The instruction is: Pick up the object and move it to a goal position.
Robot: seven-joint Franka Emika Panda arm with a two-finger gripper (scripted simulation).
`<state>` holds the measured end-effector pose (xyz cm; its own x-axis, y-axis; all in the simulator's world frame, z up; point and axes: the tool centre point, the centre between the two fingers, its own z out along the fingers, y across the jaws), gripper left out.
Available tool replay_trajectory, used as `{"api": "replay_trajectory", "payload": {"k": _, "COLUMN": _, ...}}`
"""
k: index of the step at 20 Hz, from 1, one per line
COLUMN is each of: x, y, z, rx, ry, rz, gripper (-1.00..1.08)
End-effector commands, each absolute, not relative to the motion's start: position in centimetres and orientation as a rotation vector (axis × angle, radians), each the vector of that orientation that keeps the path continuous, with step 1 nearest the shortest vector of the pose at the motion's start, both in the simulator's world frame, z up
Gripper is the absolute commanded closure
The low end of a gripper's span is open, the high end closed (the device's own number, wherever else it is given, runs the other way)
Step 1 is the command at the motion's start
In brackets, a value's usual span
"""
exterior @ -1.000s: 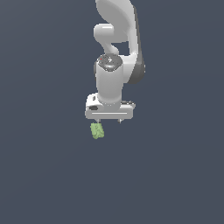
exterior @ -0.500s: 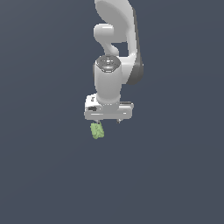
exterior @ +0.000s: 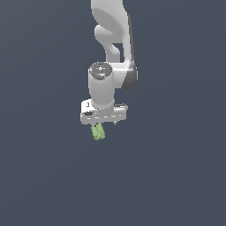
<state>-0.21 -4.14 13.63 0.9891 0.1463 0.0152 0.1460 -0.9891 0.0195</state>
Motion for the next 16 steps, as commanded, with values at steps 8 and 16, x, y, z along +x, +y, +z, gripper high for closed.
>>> {"api": "replay_trajectory", "payload": {"k": 8, "x": -1.4, "y": -7.3, "z": 10.7, "rx": 3.103, "ry": 0.445, "rz": 0.006, "gripper": -0.92}}
{"api": "replay_trajectory", "payload": {"k": 16, "x": -1.9, "y": -8.4, "z": 9.5, "rx": 3.096, "ry": 0.529, "rz": 0.0, "gripper": -0.92}}
